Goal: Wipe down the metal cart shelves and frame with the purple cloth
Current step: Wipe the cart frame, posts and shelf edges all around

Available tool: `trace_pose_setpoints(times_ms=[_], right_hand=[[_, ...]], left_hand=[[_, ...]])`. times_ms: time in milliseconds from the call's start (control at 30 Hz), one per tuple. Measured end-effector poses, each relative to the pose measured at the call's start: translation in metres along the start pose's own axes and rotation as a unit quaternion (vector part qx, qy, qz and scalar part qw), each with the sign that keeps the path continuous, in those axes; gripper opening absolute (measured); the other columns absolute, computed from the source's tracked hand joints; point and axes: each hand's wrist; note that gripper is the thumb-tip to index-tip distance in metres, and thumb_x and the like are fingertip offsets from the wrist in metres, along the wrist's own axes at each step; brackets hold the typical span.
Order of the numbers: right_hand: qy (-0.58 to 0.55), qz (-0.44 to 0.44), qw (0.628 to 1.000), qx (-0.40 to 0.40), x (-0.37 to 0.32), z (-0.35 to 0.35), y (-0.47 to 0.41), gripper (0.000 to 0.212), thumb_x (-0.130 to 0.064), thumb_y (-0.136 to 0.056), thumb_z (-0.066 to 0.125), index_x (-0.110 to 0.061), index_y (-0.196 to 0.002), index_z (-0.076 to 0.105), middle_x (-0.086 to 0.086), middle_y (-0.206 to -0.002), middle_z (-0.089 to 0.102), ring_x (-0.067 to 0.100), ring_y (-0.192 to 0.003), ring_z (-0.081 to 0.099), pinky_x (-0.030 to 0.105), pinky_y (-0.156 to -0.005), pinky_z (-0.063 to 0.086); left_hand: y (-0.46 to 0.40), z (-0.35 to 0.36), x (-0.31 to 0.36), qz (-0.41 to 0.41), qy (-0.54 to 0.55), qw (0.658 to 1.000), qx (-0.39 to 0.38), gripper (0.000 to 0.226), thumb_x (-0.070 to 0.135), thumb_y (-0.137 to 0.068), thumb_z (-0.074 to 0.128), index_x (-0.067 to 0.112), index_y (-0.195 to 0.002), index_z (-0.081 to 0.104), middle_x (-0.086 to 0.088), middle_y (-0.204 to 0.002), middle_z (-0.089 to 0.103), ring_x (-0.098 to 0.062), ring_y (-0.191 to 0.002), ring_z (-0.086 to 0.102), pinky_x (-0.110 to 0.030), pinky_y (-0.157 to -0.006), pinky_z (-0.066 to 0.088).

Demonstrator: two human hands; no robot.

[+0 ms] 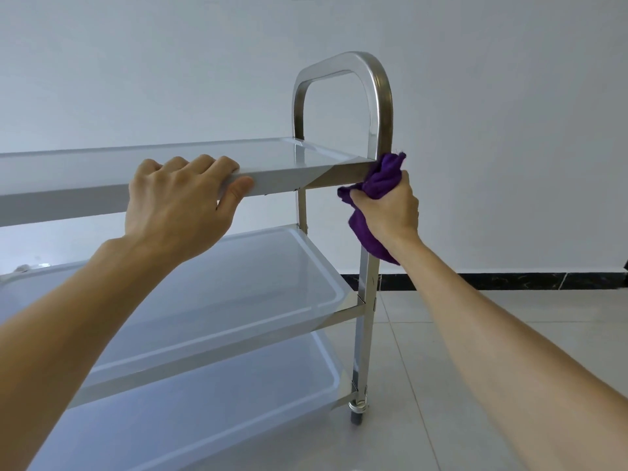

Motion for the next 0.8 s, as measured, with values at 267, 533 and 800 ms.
trace_pose_setpoints(times_ms=[267,533,800], right_hand=[[0.050,0.083,0.991,-0.097,0.087,0.013,0.057,0.054,-0.030,-0.081,0.078,-0.019,-0.124,0.047,-0.004,-0.097,0.063,0.011,-0.080,0.060,0.015,-0.058,0.040],[0.054,0.111,0.986,-0.114,0.120,0.024,0.080,0.041,-0.027,-0.081,0.076,-0.017,-0.111,0.050,0.001,-0.090,0.070,0.012,-0.067,0.069,0.024,-0.059,0.056],[-0.018,0.130,0.984,-0.116,0.120,0.025,0.085,0.038,-0.022,-0.082,0.075,-0.018,-0.109,0.049,0.008,-0.088,0.073,0.027,-0.068,0.073,0.049,-0.066,0.062]], left_hand=[[-0.001,-0.004,0.001,0.003,0.027,1.000,-0.014,0.041,0.046,-0.103,0.037,0.018,-0.122,0.061,-0.004,-0.113,0.070,-0.037,-0.097,0.063,-0.045,-0.092,0.039],[0.064,0.006,-0.015,0.145,0.070,0.987,0.020,0.046,0.017,-0.098,0.045,0.010,-0.143,0.049,-0.016,-0.155,0.039,-0.032,-0.148,0.029,-0.053,-0.121,0.021],[0.179,0.046,-0.052,-0.043,0.105,0.967,-0.229,0.037,0.033,-0.098,0.045,0.024,-0.130,0.061,0.001,-0.137,0.058,-0.027,-0.124,0.056,-0.044,-0.108,0.037]])
Point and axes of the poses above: each hand's wrist, its own y-axis away from the middle knuckle, its own z-axis out of the palm, x = y × z
